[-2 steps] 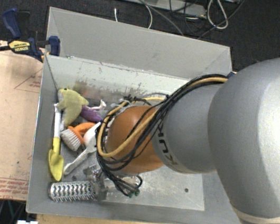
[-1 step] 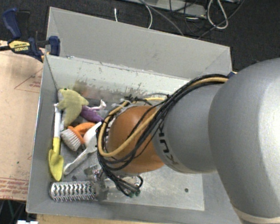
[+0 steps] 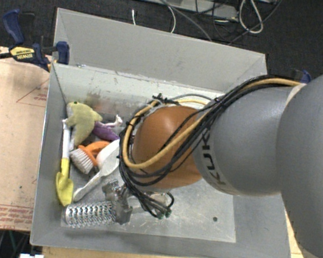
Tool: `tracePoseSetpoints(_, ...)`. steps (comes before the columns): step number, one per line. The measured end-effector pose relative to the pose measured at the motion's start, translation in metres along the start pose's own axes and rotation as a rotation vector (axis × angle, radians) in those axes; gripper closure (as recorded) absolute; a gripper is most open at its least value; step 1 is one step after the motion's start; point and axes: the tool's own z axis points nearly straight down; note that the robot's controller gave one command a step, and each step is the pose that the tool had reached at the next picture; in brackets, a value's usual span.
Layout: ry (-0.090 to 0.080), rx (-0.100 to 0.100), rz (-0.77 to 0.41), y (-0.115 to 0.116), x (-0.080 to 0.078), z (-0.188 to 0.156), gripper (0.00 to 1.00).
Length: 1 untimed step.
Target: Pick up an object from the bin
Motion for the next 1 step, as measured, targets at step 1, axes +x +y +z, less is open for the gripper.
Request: tracePoseSetpoints(1,0.009,-0.001,0.001,0.0005,0.002,-0.0185,1.0)
